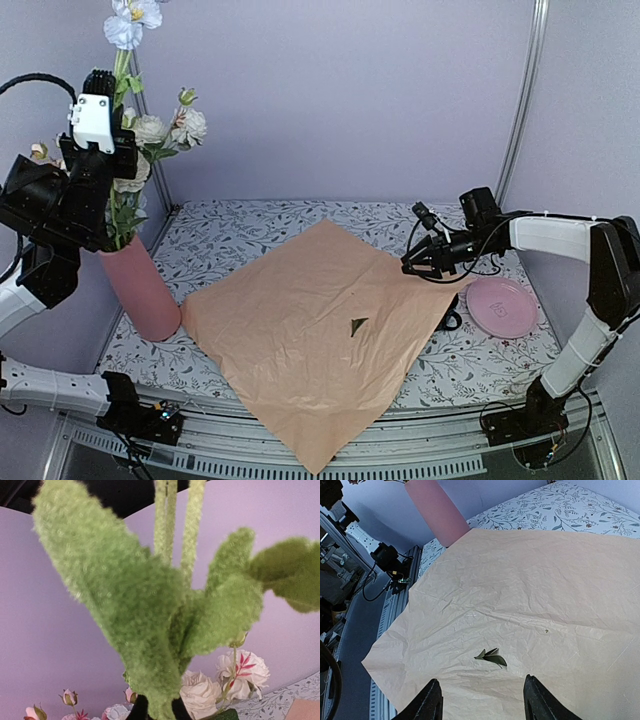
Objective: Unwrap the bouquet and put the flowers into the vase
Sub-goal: Place the fake flower in the vase.
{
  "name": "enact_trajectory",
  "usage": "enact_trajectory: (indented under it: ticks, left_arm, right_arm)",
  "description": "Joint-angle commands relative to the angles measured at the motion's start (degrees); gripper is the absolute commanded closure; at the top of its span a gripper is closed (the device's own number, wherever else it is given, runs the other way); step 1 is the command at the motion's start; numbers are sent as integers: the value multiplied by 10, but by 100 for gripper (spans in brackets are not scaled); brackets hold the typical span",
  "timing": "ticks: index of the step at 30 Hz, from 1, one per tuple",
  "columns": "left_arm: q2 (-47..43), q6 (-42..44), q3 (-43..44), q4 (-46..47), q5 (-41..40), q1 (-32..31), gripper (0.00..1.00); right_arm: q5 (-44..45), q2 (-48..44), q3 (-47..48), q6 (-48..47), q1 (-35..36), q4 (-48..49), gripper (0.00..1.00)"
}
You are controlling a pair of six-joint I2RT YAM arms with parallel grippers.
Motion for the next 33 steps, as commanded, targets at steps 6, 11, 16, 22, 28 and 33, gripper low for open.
enact_trajectory:
  ticks: [6,11,16,22,28,33]
  left_arm:
    - [-75,-17,-112,80,-57,-6,100]
    - [-113,-52,-165,64,-81,-3,100]
    - [-136,-129,-184,-12,-96,-3,100]
    - [-127,-195,-175,-88,-110,-1,100]
    - [-131,-238,-197,-112,-124,0,100]
    - [-133,-264,-187,-151,-143,0,99]
  right_arm:
    - [-17,20,8,-10,0,-12,43]
    - [-23,28,10,-11,0,-15,43]
    - [-25,31,12,-10,0,-17,43]
    - [-27,33,13,-11,0,-19,43]
    - [-30,32,15,-14,0,-24,43]
    - [-32,32,15,-16,0,-27,43]
